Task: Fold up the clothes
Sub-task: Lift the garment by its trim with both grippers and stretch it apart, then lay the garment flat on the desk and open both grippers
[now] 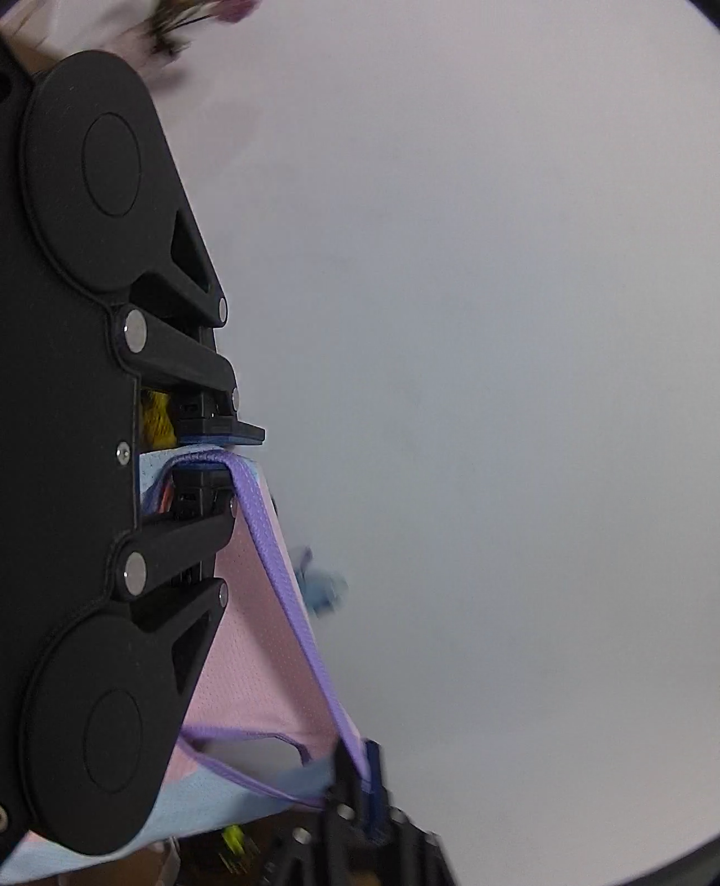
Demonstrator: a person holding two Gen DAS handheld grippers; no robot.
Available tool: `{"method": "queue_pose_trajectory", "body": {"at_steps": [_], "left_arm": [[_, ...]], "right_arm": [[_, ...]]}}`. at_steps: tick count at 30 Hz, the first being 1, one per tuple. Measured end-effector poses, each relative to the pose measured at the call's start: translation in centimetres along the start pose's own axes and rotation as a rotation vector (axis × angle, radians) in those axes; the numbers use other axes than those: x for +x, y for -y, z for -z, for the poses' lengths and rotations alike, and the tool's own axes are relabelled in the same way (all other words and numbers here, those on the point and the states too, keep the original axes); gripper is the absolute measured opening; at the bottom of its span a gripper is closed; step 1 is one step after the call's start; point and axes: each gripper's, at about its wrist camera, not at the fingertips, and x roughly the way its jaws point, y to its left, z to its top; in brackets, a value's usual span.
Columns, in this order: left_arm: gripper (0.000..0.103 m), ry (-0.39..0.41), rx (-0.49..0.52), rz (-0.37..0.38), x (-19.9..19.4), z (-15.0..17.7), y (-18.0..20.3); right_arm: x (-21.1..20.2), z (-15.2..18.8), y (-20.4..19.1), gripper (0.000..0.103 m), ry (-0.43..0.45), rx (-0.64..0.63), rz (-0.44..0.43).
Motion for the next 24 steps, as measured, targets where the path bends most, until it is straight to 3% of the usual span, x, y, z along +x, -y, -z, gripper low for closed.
{"method": "queue_pose_trajectory", "body": {"at_steps": [1, 2, 6, 8, 10, 12, 14, 16, 17, 18, 19, 21, 23, 24], "left_arm": [[0.007, 0.041, 0.028, -0.015, -0.2, -1.0, -0.1], [0.007, 0.140, 0.081, -0.052, -1.0, -3.3, -0.4], [0.008, 0.389, 0.195, -0.108, -4.6, -7.6, -0.3], [0.008, 0.438, 0.250, -0.110, -6.0, -7.8, 0.3], [0.008, 0.436, 0.270, -0.094, -6.6, -6.7, 1.0], [0.008, 0.372, 0.248, -0.042, -7.0, -3.4, 2.5], [0.008, 0.257, 0.199, 0.049, -6.8, 1.6, 4.7], [0.010, 0.144, 0.145, 0.122, -6.2, 5.9, 6.7], [0.013, -0.007, 0.094, 0.189, -5.4, 10.2, 8.8], [0.023, -0.148, 0.045, 0.251, -4.6, 14.2, 10.9], [0.033, -0.213, 0.021, 0.280, -4.4, 16.2, 11.9], [0.036, -0.409, -0.106, 0.405, -5.1, 23.1, 14.9], [0.040, -0.460, -0.274, 0.441, -6.4, 26.0, 14.5], [0.050, -0.465, -0.338, 0.444, -6.4, 26.6, 13.3]], "right_arm": [[1.1, -0.1, -0.1, 0.007, 0.018, -0.002, 0.043], [1.1, -0.5, 0.1, 0.007, 0.046, 0.002, 0.077], [-1.2, -2.5, 1.9, 0.007, 0.195, 0.027, 0.195], [-2.9, -2.9, 2.4, 0.007, 0.243, 0.031, 0.222], [-4.3, -1.9, 2.1, 0.007, 0.248, 0.032, 0.213], [-5.1, 0.4, 1.1, 0.007, 0.215, 0.040, 0.176], [-5.5, 3.4, -0.3, 0.007, 0.160, 0.052, 0.124], [-4.9, 7.9, -2.8, 0.007, 0.049, 0.069, 0.042], [-4.5, 10.4, -4.1, 0.007, -0.017, 0.074, -0.005], [-3.9, 13.3, -5.7, 0.007, -0.109, 0.076, -0.067], [-3.4, 16.2, -7.2, 0.012, -0.202, 0.080, -0.132], [-4.3, 20.2, -9.2, 0.016, -0.325, 0.105, -0.245], [-5.7, 23.1, -10.5, 0.024, -0.409, 0.129, -0.343], [-6.4, 24.6, -11.2, 0.034, -0.451, 0.141, -0.391]]}}
